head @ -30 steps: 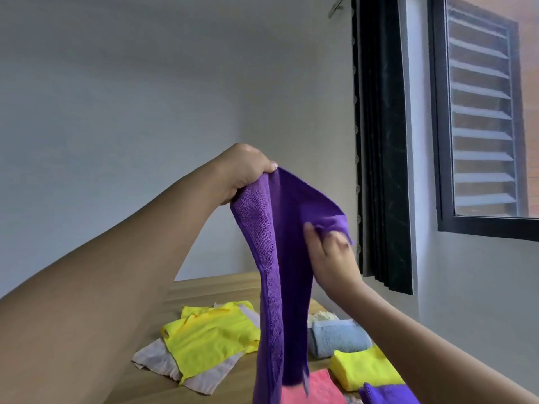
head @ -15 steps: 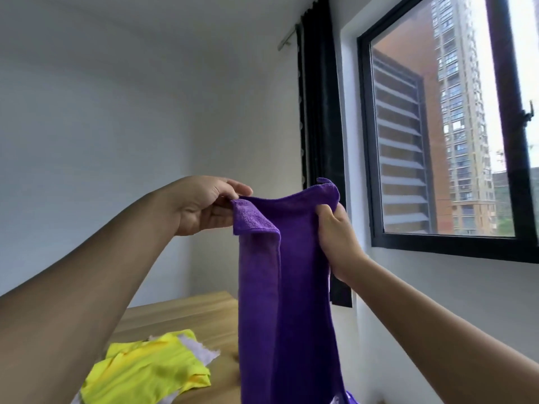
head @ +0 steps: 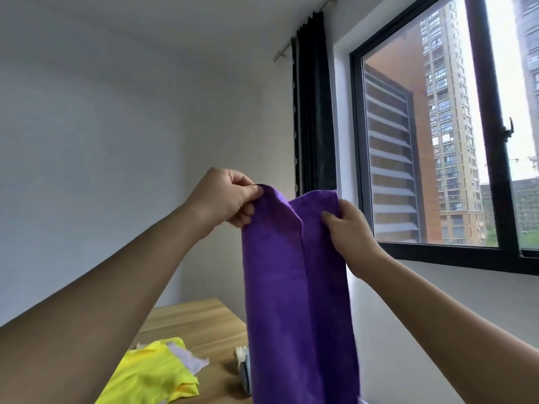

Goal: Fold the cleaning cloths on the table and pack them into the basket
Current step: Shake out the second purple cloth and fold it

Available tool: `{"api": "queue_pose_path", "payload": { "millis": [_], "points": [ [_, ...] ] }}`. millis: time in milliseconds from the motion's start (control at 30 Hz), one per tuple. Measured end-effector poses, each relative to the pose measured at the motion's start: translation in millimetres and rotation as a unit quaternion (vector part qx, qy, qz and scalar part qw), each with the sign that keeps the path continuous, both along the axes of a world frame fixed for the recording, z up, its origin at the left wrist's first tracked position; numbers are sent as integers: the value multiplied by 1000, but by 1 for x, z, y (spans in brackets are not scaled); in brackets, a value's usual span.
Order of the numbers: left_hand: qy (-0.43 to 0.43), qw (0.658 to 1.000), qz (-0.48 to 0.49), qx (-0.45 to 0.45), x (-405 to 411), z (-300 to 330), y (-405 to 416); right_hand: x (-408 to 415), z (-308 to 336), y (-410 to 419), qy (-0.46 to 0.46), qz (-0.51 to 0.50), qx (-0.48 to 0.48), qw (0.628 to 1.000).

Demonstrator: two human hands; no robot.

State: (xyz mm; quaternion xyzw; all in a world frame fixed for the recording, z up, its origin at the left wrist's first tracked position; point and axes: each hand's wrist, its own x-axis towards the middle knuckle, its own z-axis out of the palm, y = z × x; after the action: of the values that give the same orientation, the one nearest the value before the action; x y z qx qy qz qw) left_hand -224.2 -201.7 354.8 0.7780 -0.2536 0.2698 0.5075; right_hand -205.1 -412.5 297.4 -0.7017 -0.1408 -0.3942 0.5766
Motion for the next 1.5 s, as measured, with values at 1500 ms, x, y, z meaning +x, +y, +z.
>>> {"api": "queue_pose_path", "payload": {
  "millis": [1500],
  "points": [
    [-42, 966, 103, 232, -4, -12, 42, -4, -10, 38, 96, 201, -157, 962]
  ]
}}
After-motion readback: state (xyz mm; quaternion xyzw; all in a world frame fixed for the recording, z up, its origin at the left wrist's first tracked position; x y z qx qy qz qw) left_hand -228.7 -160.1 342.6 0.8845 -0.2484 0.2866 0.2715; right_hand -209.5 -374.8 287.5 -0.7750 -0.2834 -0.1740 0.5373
